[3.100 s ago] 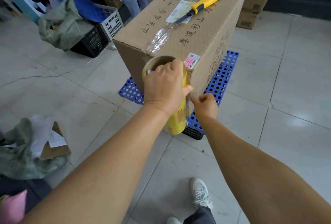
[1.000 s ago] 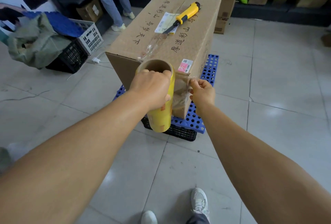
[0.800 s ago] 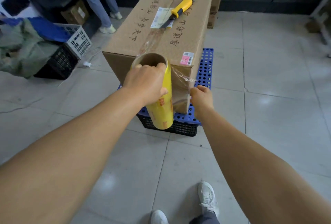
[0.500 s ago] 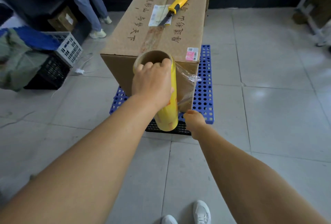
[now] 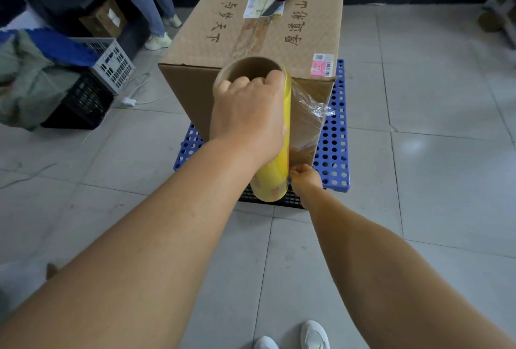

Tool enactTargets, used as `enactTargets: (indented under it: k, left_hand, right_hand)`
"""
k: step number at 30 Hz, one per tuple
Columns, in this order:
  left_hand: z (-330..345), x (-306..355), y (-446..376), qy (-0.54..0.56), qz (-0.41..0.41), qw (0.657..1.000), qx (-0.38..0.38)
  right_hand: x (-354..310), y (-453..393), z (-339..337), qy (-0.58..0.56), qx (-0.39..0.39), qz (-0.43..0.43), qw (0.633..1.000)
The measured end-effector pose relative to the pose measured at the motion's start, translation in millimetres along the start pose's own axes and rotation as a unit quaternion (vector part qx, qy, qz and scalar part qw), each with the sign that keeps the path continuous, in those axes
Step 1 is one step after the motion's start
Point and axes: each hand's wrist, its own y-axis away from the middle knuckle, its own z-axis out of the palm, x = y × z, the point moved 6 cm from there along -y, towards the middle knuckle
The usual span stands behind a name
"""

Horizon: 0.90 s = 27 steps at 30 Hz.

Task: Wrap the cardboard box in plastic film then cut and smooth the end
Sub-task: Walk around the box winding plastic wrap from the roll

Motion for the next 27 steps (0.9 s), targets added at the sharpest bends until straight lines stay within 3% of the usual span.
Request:
enactTargets:
  k: [3, 7, 10, 14, 18, 22, 27]
  left_hand:
    - [0, -1, 2, -0.003, 0.0, 1.0, -0.002]
    - [-1, -2, 5, 0.001, 0.002, 1.0, -0.015]
    - [-2, -2, 8, 0.006, 0.005, 1.0, -0.021]
    - [-2, -1, 10, 0.01, 0.008, 1.0, -0.024]
    - [-1, -1, 11, 0.006, 0.008, 1.0, -0.026]
    - [0, -1, 12, 0.003, 0.009, 1.0, -0.022]
    - [-1, 0, 11, -0.003, 0.007, 1.0, -0.026]
  right_hand:
    - [5, -7, 0, -0.083, 0.032, 0.007, 0.996]
    - [12, 2, 6, -0.301, 0.069, 0.034, 0.95]
    - [10, 6, 9, -0.31, 0.051, 0.013, 0.949]
    - [4, 9, 10, -0.214, 0.007, -0.025, 0.977]
    - [-6, 7, 7, -0.008, -0.05, -0.091, 0.995]
    - [-13, -5, 2, 0.212, -0.04, -0.148, 0.965]
    - [-17, -3, -8, 0.324, 0.011, -0.161, 0.932]
